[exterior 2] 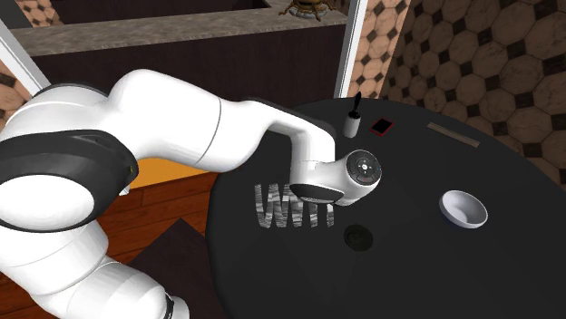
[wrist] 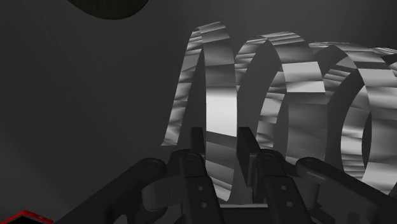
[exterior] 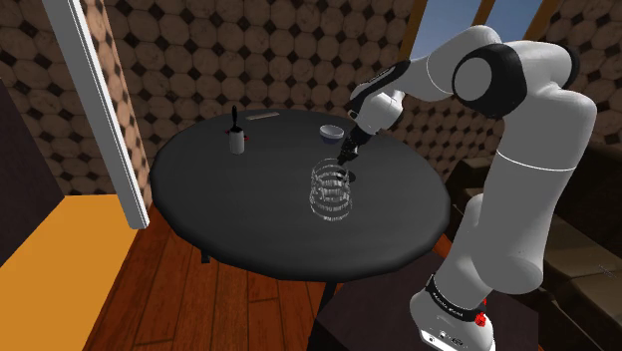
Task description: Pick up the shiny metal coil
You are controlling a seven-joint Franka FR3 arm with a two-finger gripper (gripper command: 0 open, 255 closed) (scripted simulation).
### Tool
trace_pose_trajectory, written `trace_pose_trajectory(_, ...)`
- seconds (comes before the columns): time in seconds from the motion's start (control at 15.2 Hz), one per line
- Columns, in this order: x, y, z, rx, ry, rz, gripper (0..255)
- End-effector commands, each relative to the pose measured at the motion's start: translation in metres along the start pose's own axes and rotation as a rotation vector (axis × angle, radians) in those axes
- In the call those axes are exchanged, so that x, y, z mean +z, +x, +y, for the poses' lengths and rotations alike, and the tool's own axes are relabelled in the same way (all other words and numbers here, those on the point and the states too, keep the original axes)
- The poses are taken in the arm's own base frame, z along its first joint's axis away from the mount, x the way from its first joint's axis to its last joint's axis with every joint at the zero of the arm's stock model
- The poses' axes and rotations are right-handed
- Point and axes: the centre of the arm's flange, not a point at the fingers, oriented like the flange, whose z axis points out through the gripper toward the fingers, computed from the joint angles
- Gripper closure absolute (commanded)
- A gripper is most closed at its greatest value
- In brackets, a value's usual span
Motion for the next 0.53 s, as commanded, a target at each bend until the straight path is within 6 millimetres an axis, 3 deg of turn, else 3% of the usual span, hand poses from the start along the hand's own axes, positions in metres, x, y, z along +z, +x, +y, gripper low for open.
trace_pose_trajectory(0.0,0.0,0.0,0.0,0.0,0.0,0.0,255)
trace_pose_trajectory(0.26,0.001,0.0,0.0,0.0,0.0,0.0,255)
trace_pose_trajectory(0.46,-0.014,0.006,0.0,0.0,0.0,0.0,255)
